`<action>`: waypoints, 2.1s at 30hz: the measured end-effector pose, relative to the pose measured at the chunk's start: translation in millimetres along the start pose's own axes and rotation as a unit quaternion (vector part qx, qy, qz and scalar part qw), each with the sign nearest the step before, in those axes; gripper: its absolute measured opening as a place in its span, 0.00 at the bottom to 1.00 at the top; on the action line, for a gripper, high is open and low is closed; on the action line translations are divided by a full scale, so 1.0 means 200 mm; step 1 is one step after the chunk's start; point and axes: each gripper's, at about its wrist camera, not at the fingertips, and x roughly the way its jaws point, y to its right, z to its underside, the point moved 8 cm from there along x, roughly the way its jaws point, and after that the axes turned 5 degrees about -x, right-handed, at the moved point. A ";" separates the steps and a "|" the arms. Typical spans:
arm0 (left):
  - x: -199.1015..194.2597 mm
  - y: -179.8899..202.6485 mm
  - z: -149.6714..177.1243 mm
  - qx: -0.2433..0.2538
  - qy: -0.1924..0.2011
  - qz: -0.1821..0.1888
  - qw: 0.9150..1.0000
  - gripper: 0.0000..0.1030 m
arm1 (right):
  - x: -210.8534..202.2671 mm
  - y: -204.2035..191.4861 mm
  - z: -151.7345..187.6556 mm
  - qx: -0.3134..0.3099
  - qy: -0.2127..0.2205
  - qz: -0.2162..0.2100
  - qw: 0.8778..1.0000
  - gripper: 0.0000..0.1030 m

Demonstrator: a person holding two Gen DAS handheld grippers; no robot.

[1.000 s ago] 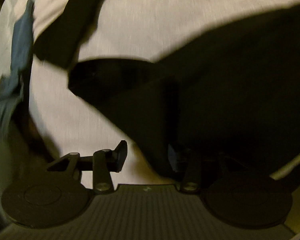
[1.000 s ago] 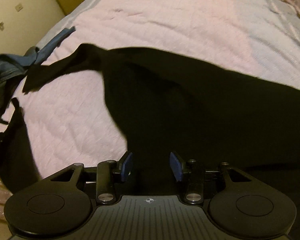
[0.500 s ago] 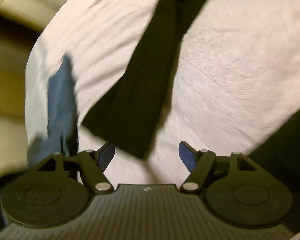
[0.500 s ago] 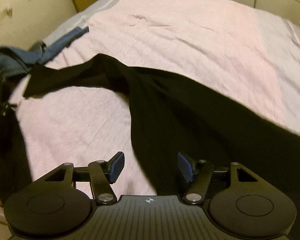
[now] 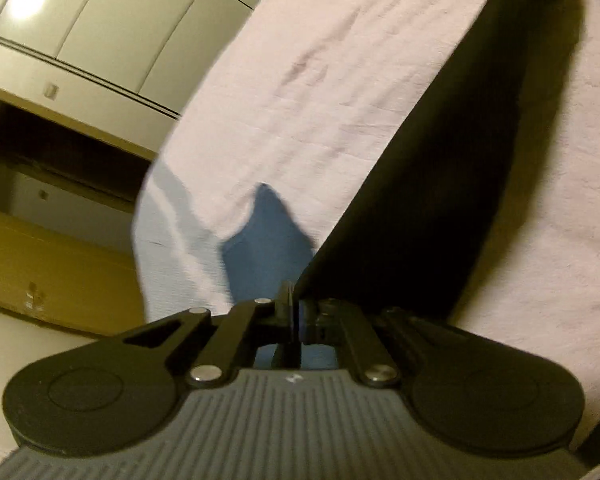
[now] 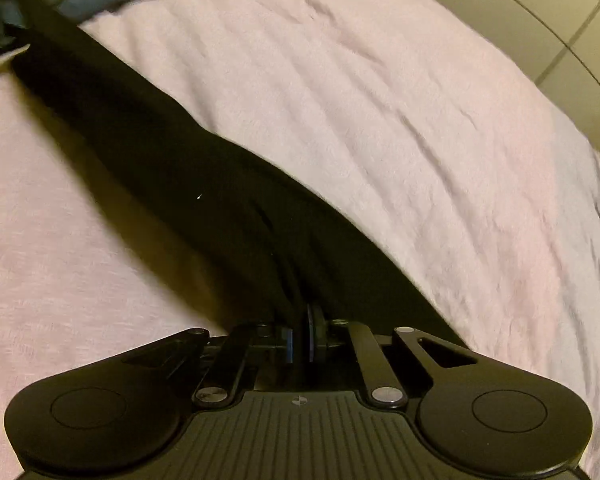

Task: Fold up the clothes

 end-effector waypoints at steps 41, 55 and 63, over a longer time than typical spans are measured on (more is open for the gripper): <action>0.68 0.01 -0.07 -0.086 -0.088 0.185 0.975 0.00 | 0.37 0.63 -0.17 0.031 -0.015 -0.104 0.994 0.00; 0.25 0.47 0.18 0.182 -0.056 0.186 0.964 0.36 | 0.07 0.06 -0.01 0.007 -0.004 -0.107 0.994 0.57; 0.34 0.62 0.24 0.217 -0.069 0.151 0.962 0.03 | -0.07 -0.24 0.31 -0.084 -0.035 -0.034 0.995 0.57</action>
